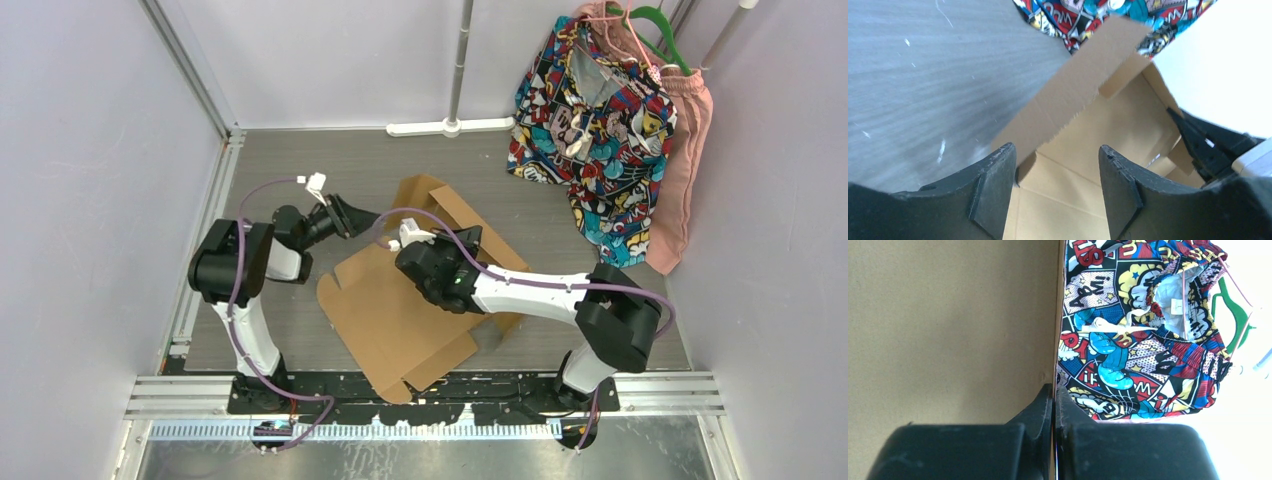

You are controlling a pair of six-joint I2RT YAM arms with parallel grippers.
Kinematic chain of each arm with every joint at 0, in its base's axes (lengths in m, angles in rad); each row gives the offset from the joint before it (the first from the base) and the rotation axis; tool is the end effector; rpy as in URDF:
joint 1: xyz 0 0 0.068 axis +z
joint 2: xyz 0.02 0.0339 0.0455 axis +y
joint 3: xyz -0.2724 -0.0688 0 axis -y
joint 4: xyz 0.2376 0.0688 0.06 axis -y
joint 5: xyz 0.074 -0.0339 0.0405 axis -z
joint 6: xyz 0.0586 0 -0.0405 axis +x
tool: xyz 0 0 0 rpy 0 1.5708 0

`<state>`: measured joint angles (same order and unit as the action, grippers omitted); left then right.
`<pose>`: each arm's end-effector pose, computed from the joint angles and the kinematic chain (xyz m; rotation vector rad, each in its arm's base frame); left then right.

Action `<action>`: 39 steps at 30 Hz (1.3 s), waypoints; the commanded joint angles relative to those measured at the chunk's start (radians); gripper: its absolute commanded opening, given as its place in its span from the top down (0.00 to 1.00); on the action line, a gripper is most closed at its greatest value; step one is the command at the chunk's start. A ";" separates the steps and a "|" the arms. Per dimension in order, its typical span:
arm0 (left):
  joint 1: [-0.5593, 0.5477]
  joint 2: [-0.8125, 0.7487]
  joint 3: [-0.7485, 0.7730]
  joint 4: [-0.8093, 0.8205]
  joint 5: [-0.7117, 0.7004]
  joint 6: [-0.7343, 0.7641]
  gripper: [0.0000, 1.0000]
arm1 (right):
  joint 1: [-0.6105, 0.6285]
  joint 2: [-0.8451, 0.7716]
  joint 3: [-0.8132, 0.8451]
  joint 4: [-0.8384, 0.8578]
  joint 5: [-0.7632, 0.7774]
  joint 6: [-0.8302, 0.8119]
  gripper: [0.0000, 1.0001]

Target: Fold the paper box

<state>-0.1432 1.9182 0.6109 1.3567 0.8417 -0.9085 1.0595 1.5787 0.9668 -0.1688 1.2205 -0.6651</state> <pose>0.3357 -0.0926 0.1614 0.0987 1.7318 -1.4355 0.2036 0.2504 0.2323 -1.0834 1.6588 -1.1489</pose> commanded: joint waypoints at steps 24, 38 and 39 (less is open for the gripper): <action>0.025 0.385 0.594 0.074 0.131 -0.283 0.38 | 0.009 -0.057 -0.009 0.080 -0.043 -0.057 0.98; -0.065 0.453 0.628 0.074 0.150 -0.262 0.41 | 0.008 -0.055 -0.013 0.099 -0.045 -0.068 0.99; -0.067 0.451 0.625 0.074 0.152 -0.258 0.41 | 0.008 -0.055 -0.013 0.097 -0.046 -0.068 0.98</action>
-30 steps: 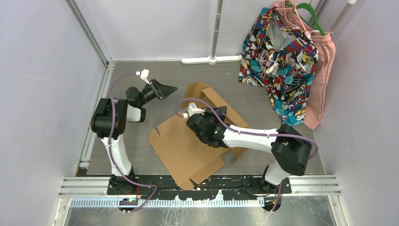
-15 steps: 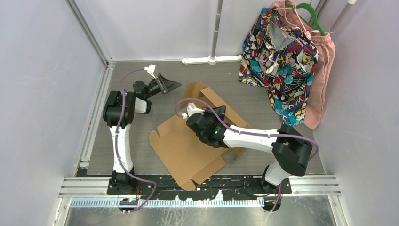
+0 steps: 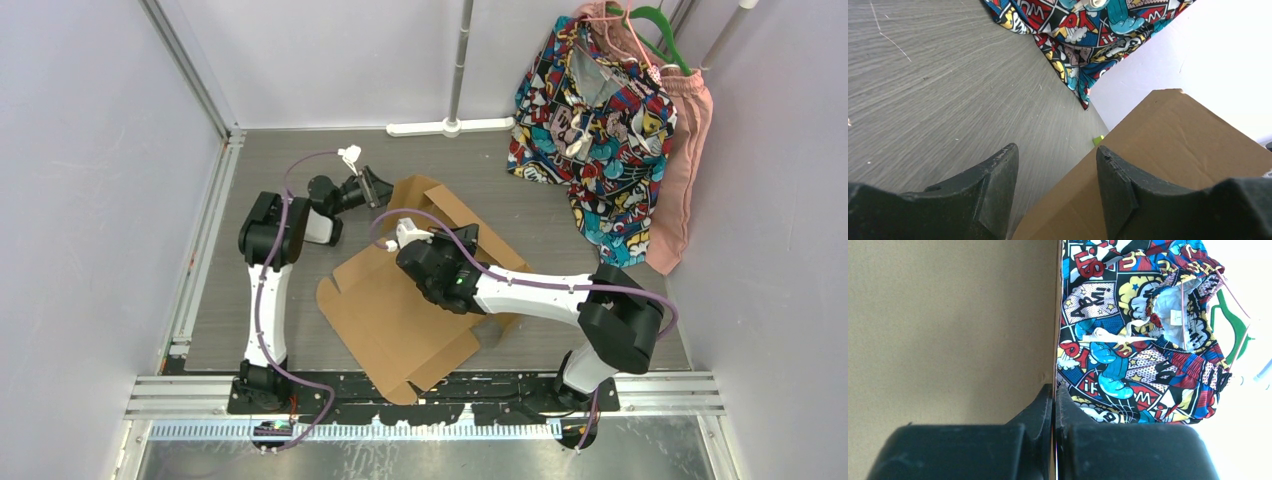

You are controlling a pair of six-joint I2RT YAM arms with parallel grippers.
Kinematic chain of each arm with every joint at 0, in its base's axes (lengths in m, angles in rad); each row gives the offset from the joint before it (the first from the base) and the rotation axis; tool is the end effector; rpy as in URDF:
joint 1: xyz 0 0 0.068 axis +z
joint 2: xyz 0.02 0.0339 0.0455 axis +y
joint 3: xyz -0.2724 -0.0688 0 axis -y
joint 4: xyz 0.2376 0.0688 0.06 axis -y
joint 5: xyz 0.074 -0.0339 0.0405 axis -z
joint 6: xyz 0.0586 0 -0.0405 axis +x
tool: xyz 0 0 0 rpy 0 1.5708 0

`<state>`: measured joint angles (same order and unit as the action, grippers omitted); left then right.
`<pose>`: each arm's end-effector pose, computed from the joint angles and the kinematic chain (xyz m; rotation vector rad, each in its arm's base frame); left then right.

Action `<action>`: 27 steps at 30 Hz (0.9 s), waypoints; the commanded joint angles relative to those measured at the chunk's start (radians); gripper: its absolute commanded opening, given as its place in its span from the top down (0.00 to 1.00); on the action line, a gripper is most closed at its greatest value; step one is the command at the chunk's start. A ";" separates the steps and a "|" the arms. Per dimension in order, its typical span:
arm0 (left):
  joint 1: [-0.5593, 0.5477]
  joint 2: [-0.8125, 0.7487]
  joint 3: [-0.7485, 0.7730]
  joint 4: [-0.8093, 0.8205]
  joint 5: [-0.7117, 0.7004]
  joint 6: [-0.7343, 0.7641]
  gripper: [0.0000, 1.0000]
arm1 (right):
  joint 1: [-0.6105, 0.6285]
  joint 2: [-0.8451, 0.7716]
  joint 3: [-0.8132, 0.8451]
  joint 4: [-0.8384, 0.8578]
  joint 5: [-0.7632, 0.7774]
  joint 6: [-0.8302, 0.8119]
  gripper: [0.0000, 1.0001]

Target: Fold the paper box

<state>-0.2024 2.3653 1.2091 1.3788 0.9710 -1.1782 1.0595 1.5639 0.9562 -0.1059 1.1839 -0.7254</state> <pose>0.4501 -0.1417 0.1347 0.1640 1.7081 -1.7237 0.2040 0.2526 0.2366 -1.1060 1.6364 -1.1084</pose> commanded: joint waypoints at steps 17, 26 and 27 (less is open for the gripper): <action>-0.020 -0.080 -0.086 0.052 0.029 0.068 0.43 | 0.007 -0.033 0.011 0.038 -0.008 -0.017 0.95; -0.029 -0.130 -0.120 0.052 0.034 0.085 0.43 | 0.007 -0.035 0.010 0.040 -0.009 -0.020 0.95; -0.030 -0.137 -0.124 0.052 0.034 0.085 0.43 | 0.009 -0.036 0.010 0.041 -0.010 -0.020 0.95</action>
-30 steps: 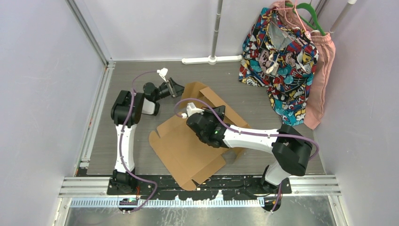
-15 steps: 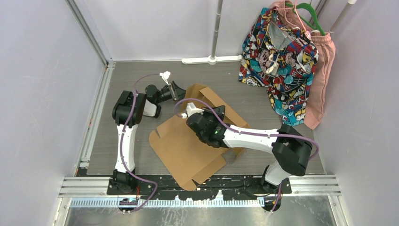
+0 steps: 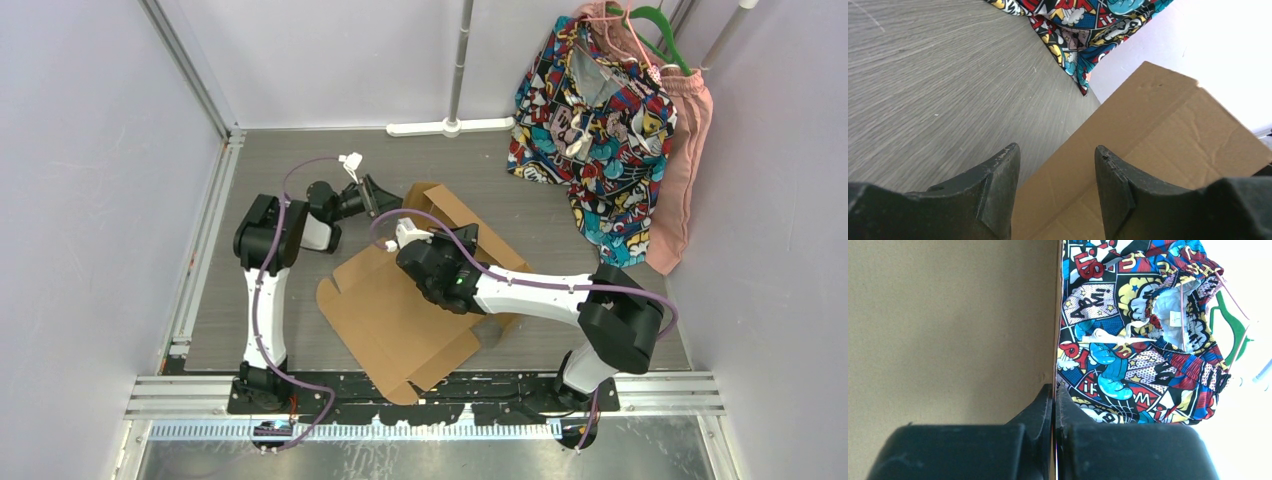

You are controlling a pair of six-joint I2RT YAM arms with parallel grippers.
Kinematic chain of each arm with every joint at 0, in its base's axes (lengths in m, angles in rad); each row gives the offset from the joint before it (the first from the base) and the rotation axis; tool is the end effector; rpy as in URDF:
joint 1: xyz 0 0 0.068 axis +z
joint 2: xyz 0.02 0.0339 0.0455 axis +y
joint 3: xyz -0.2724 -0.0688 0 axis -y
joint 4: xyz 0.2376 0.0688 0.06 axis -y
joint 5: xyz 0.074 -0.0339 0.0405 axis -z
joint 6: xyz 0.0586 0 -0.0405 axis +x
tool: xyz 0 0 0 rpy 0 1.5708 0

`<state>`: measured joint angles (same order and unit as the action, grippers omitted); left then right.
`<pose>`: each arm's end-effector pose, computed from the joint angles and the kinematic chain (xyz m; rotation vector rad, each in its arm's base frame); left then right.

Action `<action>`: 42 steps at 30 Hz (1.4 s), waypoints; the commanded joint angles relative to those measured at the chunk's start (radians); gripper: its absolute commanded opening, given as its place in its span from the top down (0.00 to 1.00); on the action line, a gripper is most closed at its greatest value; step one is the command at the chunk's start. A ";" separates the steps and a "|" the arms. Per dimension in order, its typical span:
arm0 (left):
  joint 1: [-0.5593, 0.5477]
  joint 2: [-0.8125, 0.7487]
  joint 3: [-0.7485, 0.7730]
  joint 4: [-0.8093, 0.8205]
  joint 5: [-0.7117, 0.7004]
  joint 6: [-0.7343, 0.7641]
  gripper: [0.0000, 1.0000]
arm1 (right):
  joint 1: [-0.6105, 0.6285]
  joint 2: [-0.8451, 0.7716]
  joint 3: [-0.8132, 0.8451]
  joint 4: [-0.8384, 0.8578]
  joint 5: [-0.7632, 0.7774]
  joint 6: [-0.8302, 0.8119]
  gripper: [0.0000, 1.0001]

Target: Fold the paper box

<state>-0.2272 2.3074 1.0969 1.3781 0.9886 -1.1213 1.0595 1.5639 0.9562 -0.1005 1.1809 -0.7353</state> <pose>0.4251 -0.1485 0.1318 0.2118 1.7463 -1.7201 0.2041 0.2530 0.2369 -1.1125 1.6324 -1.1084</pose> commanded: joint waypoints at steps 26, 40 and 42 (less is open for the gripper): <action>-0.037 -0.167 -0.165 0.053 -0.016 0.116 0.43 | 0.007 -0.052 0.018 0.030 0.001 -0.053 0.88; -0.044 -0.190 -0.241 0.053 -0.072 0.182 0.44 | 0.008 -0.065 -0.009 0.080 0.026 -0.145 0.91; -0.044 -0.190 -0.247 0.053 -0.074 0.185 0.44 | 0.007 -0.064 -0.015 0.093 0.029 -0.153 0.91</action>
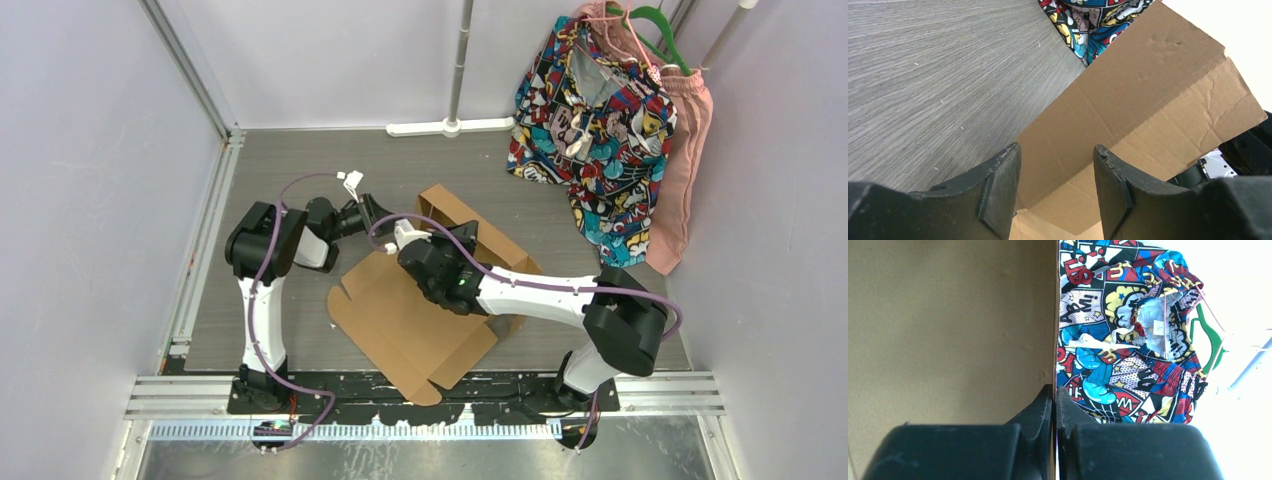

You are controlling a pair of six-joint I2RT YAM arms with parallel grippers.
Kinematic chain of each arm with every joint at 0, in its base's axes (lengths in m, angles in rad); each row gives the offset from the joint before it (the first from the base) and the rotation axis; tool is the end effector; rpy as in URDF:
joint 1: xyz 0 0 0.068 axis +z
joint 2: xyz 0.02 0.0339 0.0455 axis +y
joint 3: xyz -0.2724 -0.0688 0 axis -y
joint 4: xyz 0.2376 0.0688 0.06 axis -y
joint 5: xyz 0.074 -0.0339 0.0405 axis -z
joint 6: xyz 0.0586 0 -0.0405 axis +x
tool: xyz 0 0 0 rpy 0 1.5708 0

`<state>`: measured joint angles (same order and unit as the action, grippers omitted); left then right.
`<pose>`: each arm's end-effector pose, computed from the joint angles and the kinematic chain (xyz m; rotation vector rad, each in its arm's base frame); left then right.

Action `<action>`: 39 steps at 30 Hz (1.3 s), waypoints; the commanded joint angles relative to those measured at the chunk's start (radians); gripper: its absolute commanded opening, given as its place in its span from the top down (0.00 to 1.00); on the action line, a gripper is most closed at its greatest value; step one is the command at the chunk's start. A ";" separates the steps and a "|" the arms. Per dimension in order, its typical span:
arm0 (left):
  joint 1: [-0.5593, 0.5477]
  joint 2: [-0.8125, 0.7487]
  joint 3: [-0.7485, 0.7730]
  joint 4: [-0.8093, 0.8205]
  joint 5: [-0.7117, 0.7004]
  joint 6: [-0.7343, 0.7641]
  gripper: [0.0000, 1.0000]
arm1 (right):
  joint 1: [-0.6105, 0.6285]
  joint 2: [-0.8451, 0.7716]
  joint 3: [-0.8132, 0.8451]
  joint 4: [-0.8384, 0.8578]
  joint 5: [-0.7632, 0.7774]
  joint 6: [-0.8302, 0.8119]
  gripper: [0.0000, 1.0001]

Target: Fold the paper box

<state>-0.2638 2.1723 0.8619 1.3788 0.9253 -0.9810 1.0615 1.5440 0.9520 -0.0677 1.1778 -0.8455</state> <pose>0.3762 -0.1501 0.1314 0.2355 1.7747 -1.6258 0.2031 0.2526 0.2439 -1.1731 1.5847 -1.1454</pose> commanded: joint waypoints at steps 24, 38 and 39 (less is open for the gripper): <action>-0.009 -0.105 -0.107 0.052 -0.017 0.092 0.45 | 0.030 0.062 -0.052 0.223 0.101 -0.110 0.93; -0.009 -0.107 -0.159 0.052 -0.045 0.138 0.46 | 0.061 0.115 -0.047 0.261 0.131 -0.133 0.93; -0.009 -0.108 -0.164 0.052 -0.048 0.143 0.46 | 0.064 0.116 -0.047 0.261 0.132 -0.132 0.93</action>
<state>-0.2691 2.1105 0.7139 1.3788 0.9009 -0.8841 1.1118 1.6432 0.8989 0.1661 1.3190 -0.9821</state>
